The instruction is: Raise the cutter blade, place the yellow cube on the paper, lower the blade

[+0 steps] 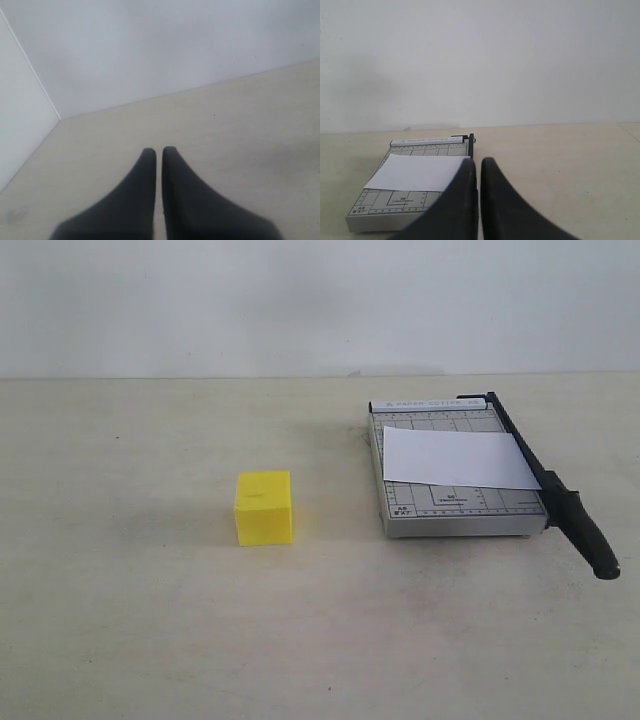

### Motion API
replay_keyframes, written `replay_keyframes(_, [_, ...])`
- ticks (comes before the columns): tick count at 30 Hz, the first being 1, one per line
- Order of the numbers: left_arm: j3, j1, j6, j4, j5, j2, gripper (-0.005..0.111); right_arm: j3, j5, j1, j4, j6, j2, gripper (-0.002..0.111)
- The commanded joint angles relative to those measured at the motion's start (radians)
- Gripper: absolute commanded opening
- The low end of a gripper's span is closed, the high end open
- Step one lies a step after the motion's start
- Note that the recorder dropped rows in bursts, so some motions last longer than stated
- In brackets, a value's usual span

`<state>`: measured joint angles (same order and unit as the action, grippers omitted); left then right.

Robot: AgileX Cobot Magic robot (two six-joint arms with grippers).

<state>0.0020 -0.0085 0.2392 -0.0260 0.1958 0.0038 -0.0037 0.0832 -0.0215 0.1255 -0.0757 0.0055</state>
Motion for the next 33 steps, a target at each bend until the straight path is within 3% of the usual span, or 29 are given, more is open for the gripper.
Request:
replay_keyframes(1, [-0.002, 0.003, 0.005, 0.003, -0.013, -0.004, 0.004, 0.004, -0.015, 0.002, -0.005, -0.009, -0.006, 0.004])
replay_keyframes(13, [-0.002, 0.003, 0.005, 0.003, -0.013, -0.004, 0.004, 0.004, -0.255, 0.002, 0.024, 0.056, -0.006, 0.004])
replay_keyframes(24, [-0.002, 0.003, 0.005, 0.003, -0.013, -0.004, 0.004, 0.004, -0.284, 0.002, 0.15, 0.221, -0.006, 0.004])
replay_keyframes(28, [-0.002, 0.003, 0.005, 0.003, -0.013, -0.004, 0.004, -0.082, -0.164, 0.002, 0.155, 0.153, -0.006, 0.004])
replay_keyframes(33, [-0.002, 0.003, 0.005, 0.003, -0.013, -0.004, 0.004, -0.259, 0.036, 0.002, 0.143, 0.076, 0.208, 0.004])
